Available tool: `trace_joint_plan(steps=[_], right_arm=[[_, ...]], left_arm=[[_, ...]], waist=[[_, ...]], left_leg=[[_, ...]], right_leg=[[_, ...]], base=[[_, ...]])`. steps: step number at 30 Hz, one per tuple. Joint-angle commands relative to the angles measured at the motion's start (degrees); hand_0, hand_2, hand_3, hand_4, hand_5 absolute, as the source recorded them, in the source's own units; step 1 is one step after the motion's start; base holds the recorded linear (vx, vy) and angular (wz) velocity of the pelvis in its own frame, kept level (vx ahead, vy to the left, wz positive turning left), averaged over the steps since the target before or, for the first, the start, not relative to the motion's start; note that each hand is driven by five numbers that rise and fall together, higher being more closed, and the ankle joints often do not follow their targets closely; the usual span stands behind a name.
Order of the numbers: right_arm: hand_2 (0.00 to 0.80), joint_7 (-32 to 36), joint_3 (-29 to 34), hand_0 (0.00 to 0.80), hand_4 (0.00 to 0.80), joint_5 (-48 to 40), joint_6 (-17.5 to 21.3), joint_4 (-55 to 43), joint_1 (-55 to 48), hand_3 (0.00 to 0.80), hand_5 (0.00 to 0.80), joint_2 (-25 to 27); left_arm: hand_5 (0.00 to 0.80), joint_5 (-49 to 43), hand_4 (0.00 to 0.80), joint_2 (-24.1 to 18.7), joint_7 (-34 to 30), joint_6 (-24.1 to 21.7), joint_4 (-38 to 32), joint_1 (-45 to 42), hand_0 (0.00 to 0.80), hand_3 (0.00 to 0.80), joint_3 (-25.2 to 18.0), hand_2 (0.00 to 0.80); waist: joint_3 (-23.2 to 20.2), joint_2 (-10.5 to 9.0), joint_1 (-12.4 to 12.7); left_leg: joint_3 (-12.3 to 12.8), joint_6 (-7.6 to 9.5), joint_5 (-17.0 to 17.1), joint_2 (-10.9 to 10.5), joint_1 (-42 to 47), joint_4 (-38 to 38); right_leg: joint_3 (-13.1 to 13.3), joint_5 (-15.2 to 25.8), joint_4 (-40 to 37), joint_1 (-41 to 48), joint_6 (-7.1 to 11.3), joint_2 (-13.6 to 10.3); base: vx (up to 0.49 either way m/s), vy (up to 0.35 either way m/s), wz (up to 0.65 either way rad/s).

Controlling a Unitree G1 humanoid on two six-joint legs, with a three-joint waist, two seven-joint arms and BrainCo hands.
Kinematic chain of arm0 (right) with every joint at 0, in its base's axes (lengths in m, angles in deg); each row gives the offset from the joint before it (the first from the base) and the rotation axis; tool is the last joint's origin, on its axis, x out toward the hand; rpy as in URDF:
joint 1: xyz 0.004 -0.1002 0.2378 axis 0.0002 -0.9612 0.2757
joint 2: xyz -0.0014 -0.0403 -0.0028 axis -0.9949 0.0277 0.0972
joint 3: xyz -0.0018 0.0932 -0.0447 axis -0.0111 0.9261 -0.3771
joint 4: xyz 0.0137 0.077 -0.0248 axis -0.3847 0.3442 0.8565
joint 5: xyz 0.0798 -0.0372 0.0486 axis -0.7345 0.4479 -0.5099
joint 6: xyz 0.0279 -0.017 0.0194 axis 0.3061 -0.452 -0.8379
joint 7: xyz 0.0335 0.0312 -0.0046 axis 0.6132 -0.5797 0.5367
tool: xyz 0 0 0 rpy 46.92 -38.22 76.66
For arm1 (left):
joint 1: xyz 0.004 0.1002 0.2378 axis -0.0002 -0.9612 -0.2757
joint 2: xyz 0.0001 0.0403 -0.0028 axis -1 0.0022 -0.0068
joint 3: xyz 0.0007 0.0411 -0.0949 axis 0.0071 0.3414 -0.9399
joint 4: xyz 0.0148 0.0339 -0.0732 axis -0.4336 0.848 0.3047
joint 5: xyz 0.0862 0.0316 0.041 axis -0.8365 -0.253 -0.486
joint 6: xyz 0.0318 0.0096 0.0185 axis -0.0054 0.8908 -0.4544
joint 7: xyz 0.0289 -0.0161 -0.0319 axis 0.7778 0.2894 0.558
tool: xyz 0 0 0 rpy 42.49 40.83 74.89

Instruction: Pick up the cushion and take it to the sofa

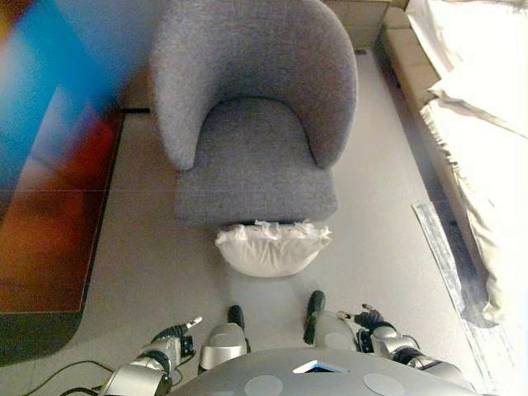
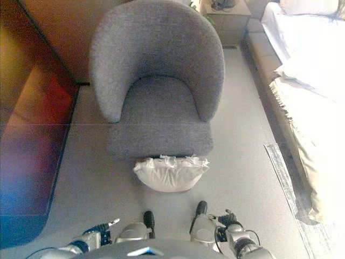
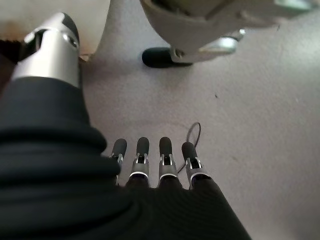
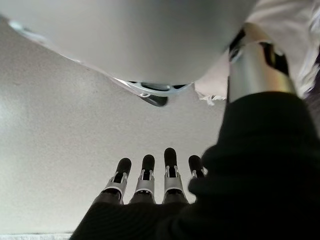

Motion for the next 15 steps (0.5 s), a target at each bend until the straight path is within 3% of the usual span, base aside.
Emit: trace_joint_plan(steps=[1, 3, 8, 12, 15], right_arm=[[0.000, -0.29, -0.96, 0.000, 0.000, 1.37, -0.28, 1.05, 0.58, 0.000, 0.000, -0.24], [0.000, -0.51, -1.08, 0.000, 0.000, 1.33, 0.77, 1.07, 0.47, 0.000, 0.000, 0.17], [0.000, -2.55, -1.86, 0.000, 0.000, -1.13, 2.76, -1.44, 4.56, 0.000, 0.000, 2.94], [0.000, -3.91, -2.01, 0.000, 0.000, -3.92, 4.71, -2.74, 8.02, 0.000, 0.000, 5.67], [0.000, -4.85, -2.38, 0.000, 0.000, -6.35, 6.89, -3.35, 10.18, 0.000, 0.000, 5.90]], left_arm=[[0.000, -0.71, 0.000, 1.11, 1.01, -1.42, 0.61, 0.04, 0.000, 0.000, -0.35, 0.000], [0.000, -3.11, 0.000, 1.63, 0.66, -2.03, 0.57, -0.55, 0.000, 0.000, -0.22, 0.000], [0.000, -2.35, 0.000, 2.44, 0.84, -5.89, -0.86, 1.68, 0.000, 0.000, 2.27, 0.000], [0.000, -2.33, 0.000, 1.97, -0.56, -7.53, -3.85, 4.82, 0.000, 0.000, 5.40, 0.000], [0.000, -2.06, 0.000, 1.39, -0.22, -7.80, -5.00, 7.22, 0.000, 0.000, 6.38, 0.000]], waist=[[0.83, 0.16, -0.18], [0.35, 0.31, 0.23], [2.29, 1.04, 0.46], [5.68, 2.46, 0.40], [7.18, 2.62, 0.37]], left_leg=[[-1.82, 2.38, -5.06, -0.23, -2.40, 6.05], [-1.68, 1.49, -4.85, 0.67, -1.81, 6.00], [-3.05, -0.27, -5.51, 0.59, -7.18, 12.28], [-1.75, -2.07, -1.48, 2.09, -12.10, 11.44], [-1.90, -1.53, -1.07, 1.96, -13.23, 8.70]], right_leg=[[1.37, -3.17, 0.97, 1.45, 1.07, -0.21], [-0.44, -3.60, -0.35, 3.46, 0.35, 0.14], [-0.82, -4.16, 0.56, 1.14, -1.51, 0.19], [-1.55, -4.61, -0.06, -0.47, -1.74, 0.15], [-1.26, -4.63, 0.35, -2.95, -1.40, 0.24]], base=[[0.258, -0.181, 0.22], [0.192, -0.169, 0.14], [-0.024, -0.070, 0.16], [-0.109, 0.056, 0.14], [-0.049, 0.051, 0.13]])
